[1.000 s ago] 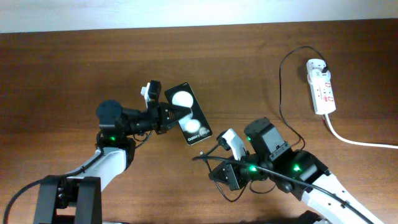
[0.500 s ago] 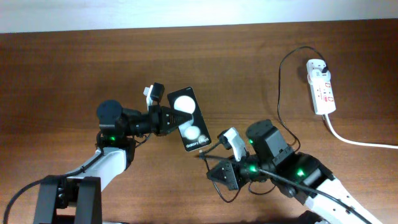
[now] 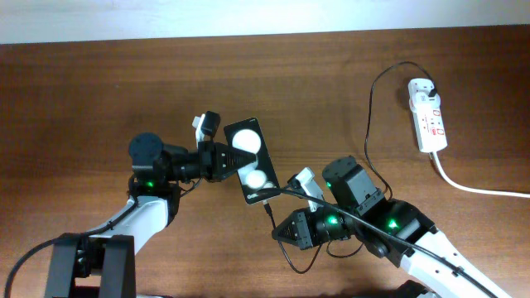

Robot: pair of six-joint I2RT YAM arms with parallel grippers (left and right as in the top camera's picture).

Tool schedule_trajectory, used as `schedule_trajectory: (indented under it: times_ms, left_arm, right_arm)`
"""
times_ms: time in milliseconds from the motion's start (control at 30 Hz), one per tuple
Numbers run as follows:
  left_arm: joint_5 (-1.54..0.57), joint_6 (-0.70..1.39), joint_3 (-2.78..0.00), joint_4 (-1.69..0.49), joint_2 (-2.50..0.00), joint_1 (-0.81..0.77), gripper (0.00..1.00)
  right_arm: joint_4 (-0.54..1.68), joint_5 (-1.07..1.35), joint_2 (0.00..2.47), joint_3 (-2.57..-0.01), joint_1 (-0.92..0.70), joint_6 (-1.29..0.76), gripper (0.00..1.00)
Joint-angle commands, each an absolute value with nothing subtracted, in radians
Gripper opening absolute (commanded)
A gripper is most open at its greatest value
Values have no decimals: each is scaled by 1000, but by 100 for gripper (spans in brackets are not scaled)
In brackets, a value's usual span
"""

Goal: Plug charger to phone and switch on socket

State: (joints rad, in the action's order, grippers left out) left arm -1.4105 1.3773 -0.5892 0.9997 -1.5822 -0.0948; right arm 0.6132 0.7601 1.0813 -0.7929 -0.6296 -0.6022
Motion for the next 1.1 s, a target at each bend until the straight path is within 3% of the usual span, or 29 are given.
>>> schedule_trajectory:
  times_ms: [0, 267, 1067]
  left_arm:
    - [-1426, 1375, -606, 1010, -1571, -91, 0]
    - [-1425, 1285, -606, 1010, -1571, -91, 0]
    - [-1414, 1285, -606, 1010, -1571, -90, 0]
  right_arm:
    - [612, 739, 1082, -804, -636, -581, 4]
    - [614, 752, 1076, -804, -637, -573, 4]
    - [638, 748, 994, -804, -637, -528, 4]
